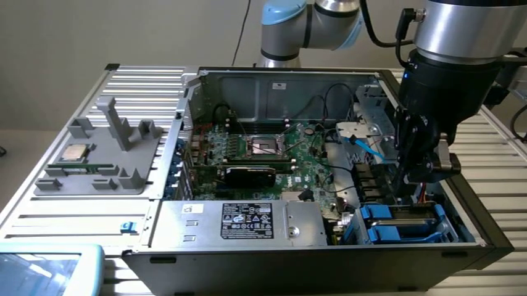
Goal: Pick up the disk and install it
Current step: 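Insert the first disk wire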
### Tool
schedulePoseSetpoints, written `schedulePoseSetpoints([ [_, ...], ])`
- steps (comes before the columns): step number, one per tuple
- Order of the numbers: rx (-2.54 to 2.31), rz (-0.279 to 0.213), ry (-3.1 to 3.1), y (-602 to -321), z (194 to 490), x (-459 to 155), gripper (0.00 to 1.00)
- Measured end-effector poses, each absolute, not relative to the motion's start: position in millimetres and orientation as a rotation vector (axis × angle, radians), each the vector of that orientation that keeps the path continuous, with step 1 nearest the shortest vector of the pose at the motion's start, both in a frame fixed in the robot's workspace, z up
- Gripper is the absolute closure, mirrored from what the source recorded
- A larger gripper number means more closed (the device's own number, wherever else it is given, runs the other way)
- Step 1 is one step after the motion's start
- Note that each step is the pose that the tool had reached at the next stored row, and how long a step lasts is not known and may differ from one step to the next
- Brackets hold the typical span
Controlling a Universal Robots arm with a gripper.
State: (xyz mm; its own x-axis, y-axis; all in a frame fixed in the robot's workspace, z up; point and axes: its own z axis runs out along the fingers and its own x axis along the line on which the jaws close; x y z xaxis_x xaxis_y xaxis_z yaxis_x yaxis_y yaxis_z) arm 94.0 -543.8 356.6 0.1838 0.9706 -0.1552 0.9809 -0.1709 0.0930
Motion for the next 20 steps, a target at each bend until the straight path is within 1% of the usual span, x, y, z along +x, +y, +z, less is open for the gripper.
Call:
schedulePoseSetpoints([
  [6, 2.280, -0.093, 1.904, -544.3, 356.6, 94.4, 0.84],
  [12, 2.297, -0.141, 1.925, -548.0, 356.6, 100.5, 0.84],
  [20, 2.298, -0.142, 1.925, -548.2, 356.6, 101.1, 0.84],
])
